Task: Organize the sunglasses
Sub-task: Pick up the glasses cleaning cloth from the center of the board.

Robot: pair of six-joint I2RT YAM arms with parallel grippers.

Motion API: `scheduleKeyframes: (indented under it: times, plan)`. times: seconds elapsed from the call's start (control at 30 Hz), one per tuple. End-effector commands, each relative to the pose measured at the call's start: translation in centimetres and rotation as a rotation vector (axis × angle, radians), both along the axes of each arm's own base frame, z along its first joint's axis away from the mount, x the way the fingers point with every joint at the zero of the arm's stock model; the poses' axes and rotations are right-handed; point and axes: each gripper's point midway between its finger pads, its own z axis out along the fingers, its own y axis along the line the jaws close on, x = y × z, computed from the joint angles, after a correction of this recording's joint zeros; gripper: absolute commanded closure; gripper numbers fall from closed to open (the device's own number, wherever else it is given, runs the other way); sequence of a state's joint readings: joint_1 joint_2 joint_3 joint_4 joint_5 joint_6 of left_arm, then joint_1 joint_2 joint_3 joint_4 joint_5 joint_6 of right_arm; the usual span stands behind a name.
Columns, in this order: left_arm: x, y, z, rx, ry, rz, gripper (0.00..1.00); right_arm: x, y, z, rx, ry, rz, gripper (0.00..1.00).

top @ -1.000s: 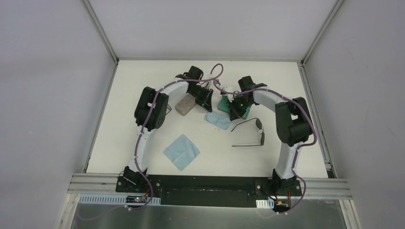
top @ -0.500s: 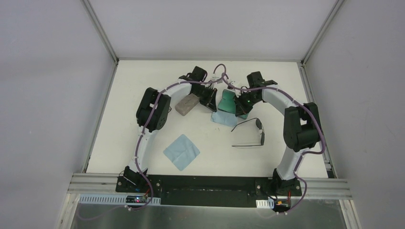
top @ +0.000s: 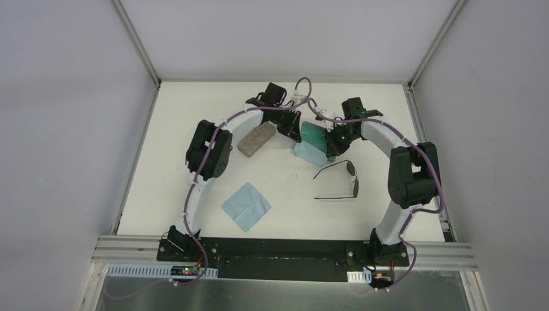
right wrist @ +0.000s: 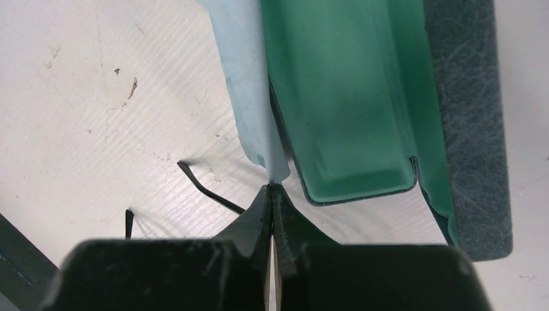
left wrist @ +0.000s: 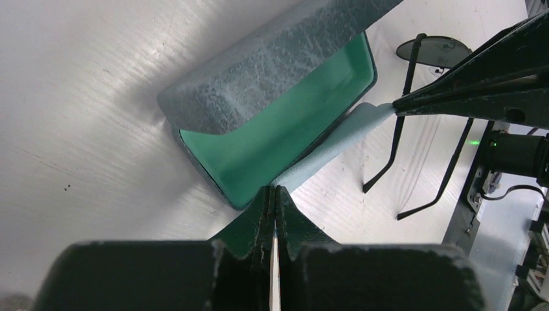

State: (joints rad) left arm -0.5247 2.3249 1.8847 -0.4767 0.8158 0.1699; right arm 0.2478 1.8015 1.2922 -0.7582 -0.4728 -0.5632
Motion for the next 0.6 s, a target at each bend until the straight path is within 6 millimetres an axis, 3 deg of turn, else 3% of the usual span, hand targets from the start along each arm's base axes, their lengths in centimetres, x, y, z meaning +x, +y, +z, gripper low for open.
scheduleKeyframes:
  times: [0.0,0.57]
  plan:
    - [2.1,-1.0,2.2,-0.01,-0.118,0.026,1.0,1.1,-0.9,1.7,-0.014,-0.078,-0.06,1.0]
    - [5.9,-2.0,0.7,0.075,-0.289,0.053,1.0,4.1,-3.2,0.9,-0.118,-0.169,-0.197,1.0]
